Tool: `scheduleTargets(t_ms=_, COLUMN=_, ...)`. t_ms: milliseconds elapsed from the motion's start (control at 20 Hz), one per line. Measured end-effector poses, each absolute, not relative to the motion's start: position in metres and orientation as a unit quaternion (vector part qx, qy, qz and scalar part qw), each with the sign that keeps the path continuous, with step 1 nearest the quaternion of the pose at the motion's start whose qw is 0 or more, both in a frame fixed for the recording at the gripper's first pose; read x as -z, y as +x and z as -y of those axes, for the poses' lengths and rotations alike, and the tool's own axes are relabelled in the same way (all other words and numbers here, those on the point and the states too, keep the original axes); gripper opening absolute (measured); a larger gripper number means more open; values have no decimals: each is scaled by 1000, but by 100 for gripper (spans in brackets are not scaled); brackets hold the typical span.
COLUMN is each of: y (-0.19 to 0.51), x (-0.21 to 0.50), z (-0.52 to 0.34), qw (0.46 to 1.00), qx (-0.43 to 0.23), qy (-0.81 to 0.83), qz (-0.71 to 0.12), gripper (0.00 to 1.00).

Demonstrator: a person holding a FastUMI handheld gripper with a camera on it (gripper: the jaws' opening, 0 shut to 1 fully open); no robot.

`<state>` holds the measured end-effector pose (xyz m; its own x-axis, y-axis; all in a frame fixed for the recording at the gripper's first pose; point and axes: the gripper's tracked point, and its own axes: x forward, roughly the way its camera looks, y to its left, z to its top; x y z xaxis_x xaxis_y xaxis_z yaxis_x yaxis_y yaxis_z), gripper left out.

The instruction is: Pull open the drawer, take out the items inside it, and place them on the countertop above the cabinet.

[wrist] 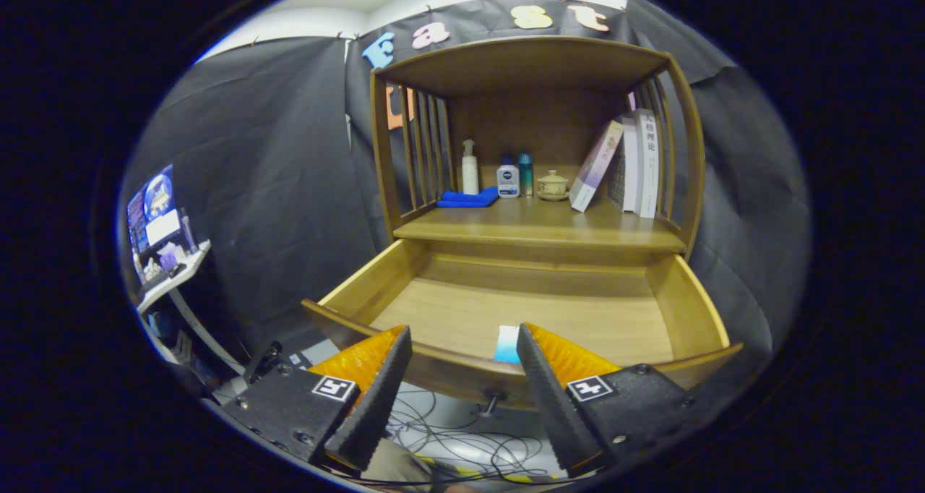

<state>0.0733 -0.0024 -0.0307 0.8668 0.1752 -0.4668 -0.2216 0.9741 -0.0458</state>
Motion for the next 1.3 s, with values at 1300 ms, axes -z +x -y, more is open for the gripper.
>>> scheduleTargets(t_ms=1300, y=155, x=170, z=26, qw=773, qx=-4, qy=-49, qz=-632, gripper=82)
